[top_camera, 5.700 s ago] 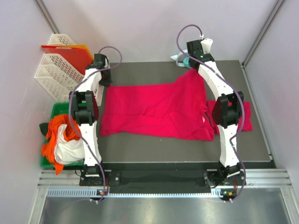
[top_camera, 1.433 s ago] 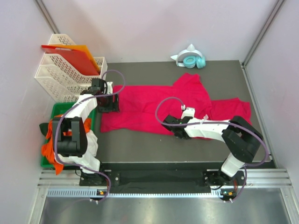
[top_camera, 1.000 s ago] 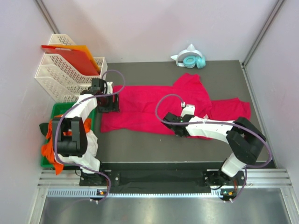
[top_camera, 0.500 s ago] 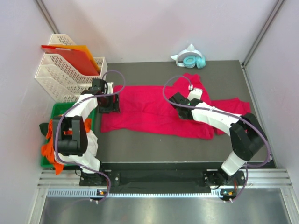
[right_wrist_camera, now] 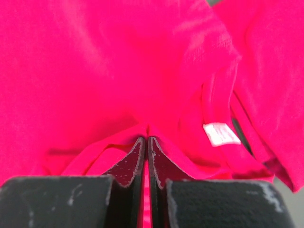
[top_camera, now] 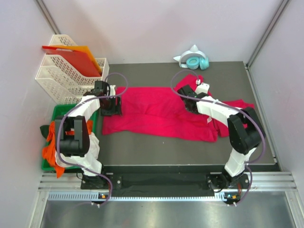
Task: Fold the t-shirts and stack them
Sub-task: Fold the flattened tshirt in 1/3 of the way, then grap the side of the flattened tshirt furthest away from the robot with both arms
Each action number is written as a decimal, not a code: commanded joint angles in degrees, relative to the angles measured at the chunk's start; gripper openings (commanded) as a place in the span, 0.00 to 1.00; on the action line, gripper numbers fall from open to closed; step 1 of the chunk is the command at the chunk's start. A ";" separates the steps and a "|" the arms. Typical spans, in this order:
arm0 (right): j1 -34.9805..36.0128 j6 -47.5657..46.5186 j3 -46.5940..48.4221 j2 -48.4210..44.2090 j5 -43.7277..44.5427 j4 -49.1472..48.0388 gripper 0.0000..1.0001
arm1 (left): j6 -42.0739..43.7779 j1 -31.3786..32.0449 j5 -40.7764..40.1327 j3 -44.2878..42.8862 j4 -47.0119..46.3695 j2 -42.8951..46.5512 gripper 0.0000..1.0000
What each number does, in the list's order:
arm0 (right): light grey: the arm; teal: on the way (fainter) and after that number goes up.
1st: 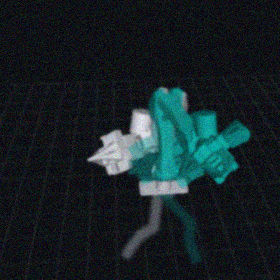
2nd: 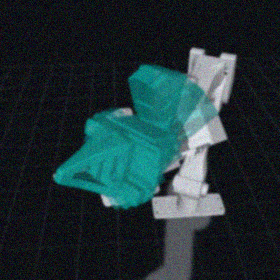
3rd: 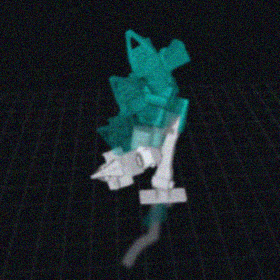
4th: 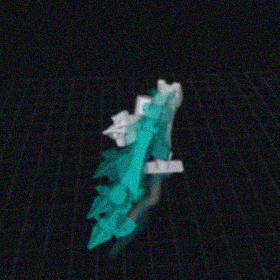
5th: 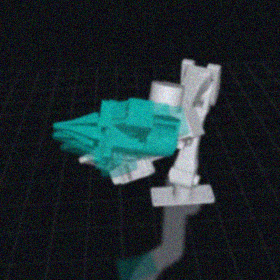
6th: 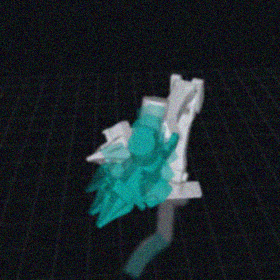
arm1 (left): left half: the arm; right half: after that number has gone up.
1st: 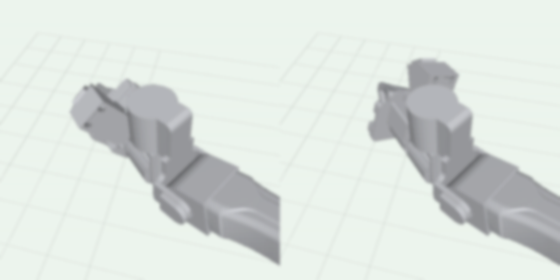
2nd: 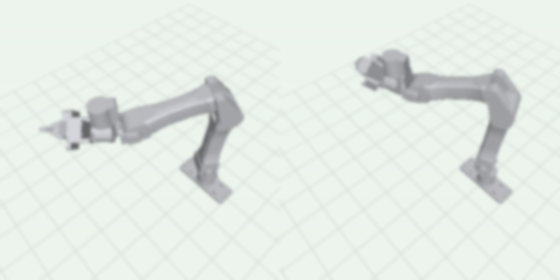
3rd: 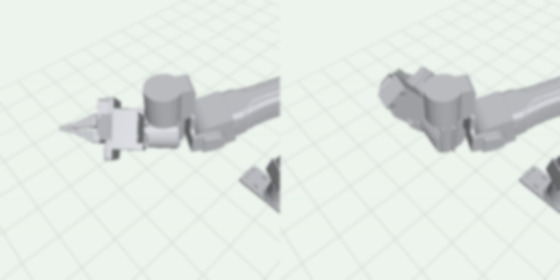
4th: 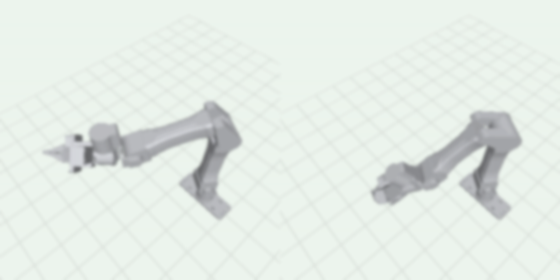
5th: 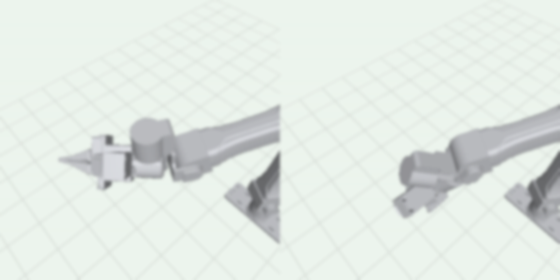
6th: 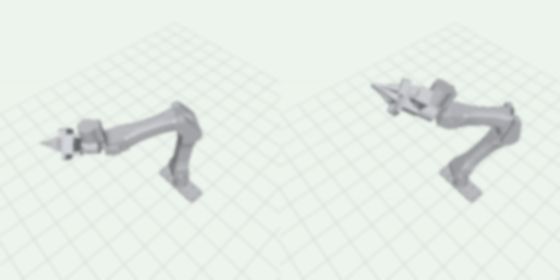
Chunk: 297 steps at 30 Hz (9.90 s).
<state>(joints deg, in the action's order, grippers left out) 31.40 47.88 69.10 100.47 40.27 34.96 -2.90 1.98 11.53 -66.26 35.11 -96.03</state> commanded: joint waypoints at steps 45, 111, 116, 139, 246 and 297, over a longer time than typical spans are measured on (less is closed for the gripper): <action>-12.31 -12.72 22.21 4.82 -6.15 -7.54 0.68 | -0.36 -0.22 1.13 -8.62 0.13 -4.86 0.74; -0.02 -1.21 -11.54 -1.60 -17.60 -18.62 0.02 | 10.19 0.22 10.88 -4.93 11.46 -6.36 0.62; -0.28 -1.12 -8.11 1.75 -16.10 -15.10 0.02 | 9.58 0.22 8.08 -4.93 12.61 -9.43 0.60; -3.80 -7.88 -5.29 2.12 -21.89 -16.76 0.04 | 10.19 0.31 5.41 -4.30 14.02 -7.43 0.57; -14.25 -16.32 16.21 10.70 -19.62 -17.31 0.39 | 2.98 1.10 10.71 -18.03 2.33 -13.04 0.63; -18.92 -12.54 4.02 8.34 -19.61 -19.23 0.38 | 2.98 1.36 10.09 -17.50 1.45 -14.63 0.63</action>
<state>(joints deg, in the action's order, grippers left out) 12.95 35.05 71.33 106.85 20.78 16.27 0.14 3.11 21.39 -82.87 38.44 -110.54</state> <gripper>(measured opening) 0.385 0.633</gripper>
